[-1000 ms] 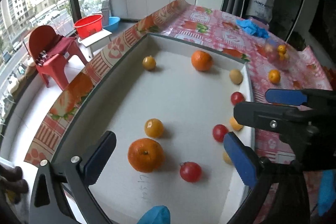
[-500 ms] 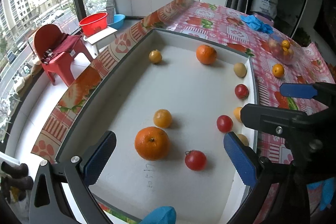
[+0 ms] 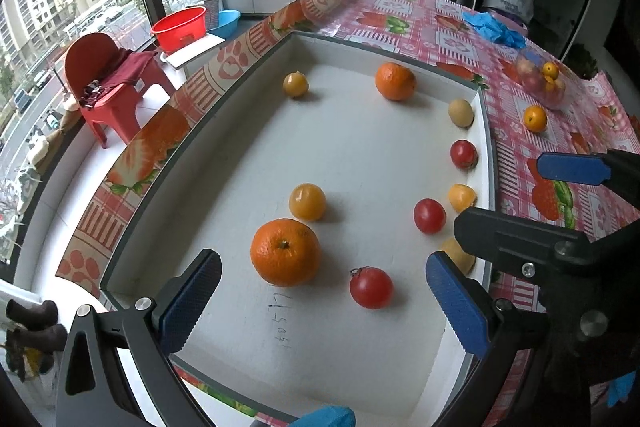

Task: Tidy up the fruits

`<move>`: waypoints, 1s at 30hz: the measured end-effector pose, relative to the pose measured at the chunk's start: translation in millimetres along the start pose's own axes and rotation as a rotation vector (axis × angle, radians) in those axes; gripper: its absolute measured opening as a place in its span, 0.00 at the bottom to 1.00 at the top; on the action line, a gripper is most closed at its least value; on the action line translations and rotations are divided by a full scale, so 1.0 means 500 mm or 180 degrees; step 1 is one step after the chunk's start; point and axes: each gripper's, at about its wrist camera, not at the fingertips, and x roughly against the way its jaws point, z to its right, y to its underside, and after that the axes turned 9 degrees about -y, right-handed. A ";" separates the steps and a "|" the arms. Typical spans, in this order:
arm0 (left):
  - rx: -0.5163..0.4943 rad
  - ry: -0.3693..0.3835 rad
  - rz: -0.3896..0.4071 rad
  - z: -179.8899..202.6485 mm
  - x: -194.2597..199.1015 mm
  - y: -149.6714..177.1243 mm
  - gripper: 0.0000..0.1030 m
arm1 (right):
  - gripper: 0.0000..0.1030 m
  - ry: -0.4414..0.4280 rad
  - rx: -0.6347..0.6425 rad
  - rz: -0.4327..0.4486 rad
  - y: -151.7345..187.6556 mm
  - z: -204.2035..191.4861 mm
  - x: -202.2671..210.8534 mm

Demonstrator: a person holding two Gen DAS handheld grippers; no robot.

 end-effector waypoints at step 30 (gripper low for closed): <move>-0.0017 -0.0129 -0.0032 0.005 0.003 0.002 1.00 | 1.00 0.0000 0.0093 0.0012 0.008 -0.019 0.003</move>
